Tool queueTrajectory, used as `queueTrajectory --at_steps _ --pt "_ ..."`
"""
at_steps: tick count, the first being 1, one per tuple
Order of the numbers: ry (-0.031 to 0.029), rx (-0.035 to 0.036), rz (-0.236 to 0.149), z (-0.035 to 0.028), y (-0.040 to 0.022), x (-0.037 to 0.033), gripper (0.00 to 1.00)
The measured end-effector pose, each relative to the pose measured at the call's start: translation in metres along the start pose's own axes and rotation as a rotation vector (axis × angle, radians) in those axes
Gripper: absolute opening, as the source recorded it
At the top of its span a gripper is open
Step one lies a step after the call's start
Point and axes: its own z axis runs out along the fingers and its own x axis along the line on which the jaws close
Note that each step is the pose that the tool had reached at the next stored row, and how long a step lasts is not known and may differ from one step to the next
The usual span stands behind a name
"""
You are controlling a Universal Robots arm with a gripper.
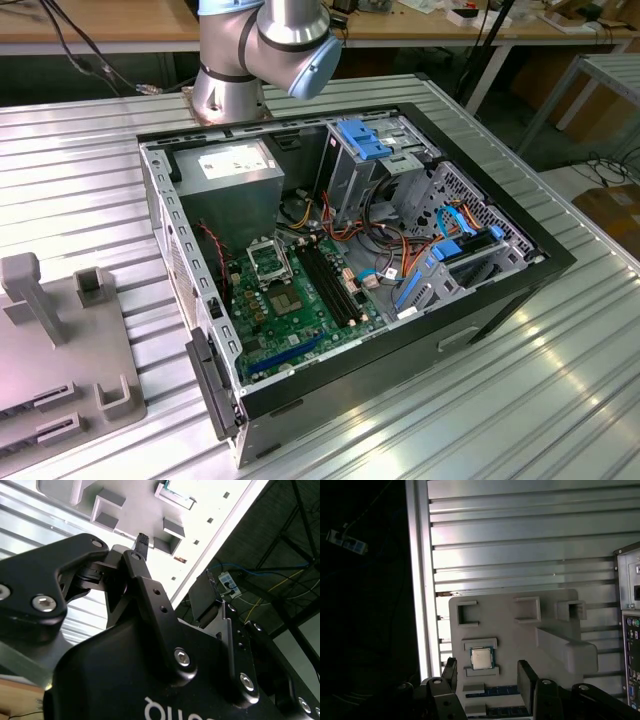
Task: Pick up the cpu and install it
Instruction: 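Pick up the cpu and move it towards the insertion slot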
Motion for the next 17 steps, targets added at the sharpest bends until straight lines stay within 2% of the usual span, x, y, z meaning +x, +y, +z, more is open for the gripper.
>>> queueTrajectory --at_steps 17 --pt "0.0000 0.0000 0.000 0.0035 -0.0002 -0.0001 0.60"
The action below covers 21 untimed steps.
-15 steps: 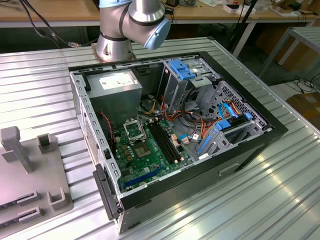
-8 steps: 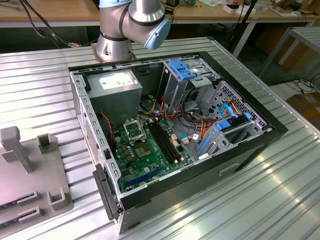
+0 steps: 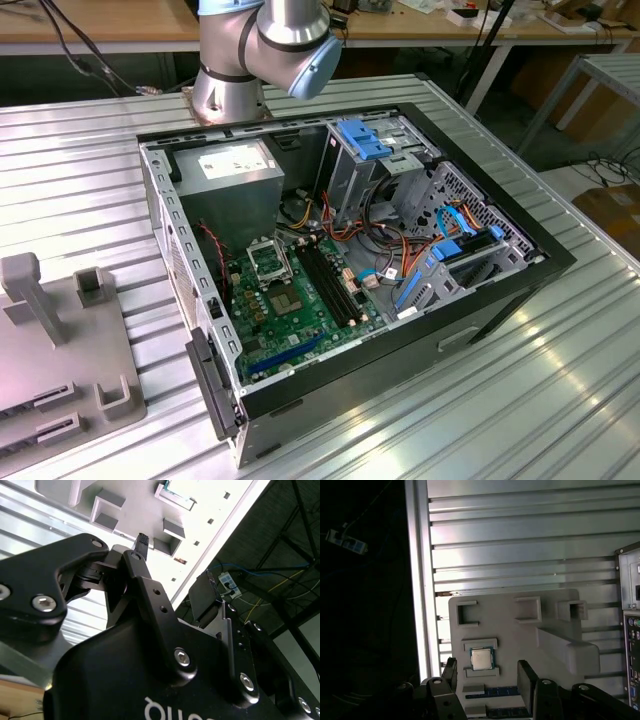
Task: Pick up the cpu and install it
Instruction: 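Pick up the cpu and move it towards the insertion slot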
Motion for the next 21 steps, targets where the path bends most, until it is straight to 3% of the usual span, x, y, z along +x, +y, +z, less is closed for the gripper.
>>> queueTrajectory --at_steps 21 --pt "0.0000 0.0000 0.000 0.0036 -0.0002 -0.0001 0.60"
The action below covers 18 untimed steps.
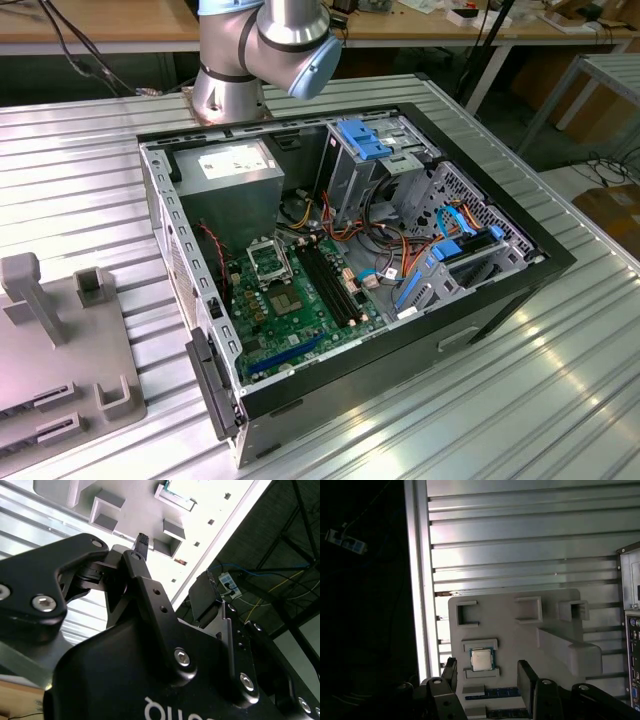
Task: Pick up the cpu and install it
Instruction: 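Pick up the cpu and move it towards the insertion slot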
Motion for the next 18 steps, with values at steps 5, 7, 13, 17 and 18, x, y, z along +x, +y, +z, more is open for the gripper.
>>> queueTrajectory --at_steps 5,7,13,17,18 --pt "0.0000 0.0000 0.000 0.0015 -0.0001 0.0000 0.60" --pt "0.0000 0.0000 0.000 0.0018 -0.0001 0.0000 0.60" --pt "0.0000 0.0000 0.000 0.0029 -0.0001 -0.0001 0.60" --pt "0.0001 0.0000 0.000 0.0037 -0.0002 -0.0001 0.60" --pt "0.0000 0.0000 0.000 0.0039 -0.0002 -0.0001 0.60"
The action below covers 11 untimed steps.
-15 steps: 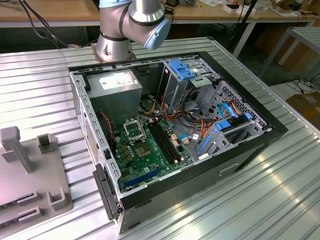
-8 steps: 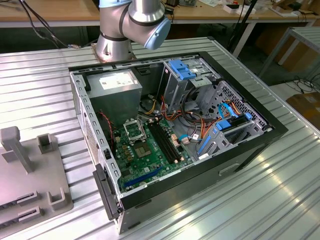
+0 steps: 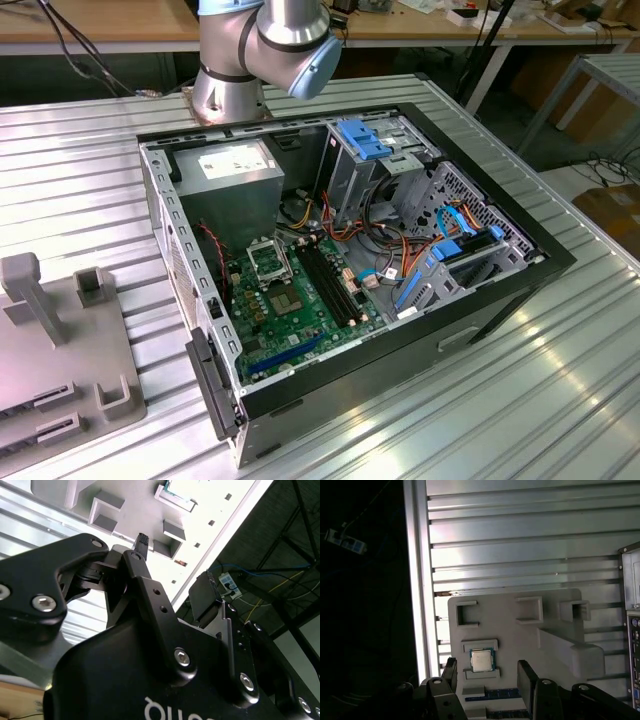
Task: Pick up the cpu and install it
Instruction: 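Pick up the cpu and move it towards the insertion slot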
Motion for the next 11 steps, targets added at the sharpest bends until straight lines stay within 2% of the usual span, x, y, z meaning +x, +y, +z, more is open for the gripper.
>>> queueTrajectory --at_steps 11 --pt "0.0001 0.0000 0.000 0.0008 0.0000 0.0000 0.60"
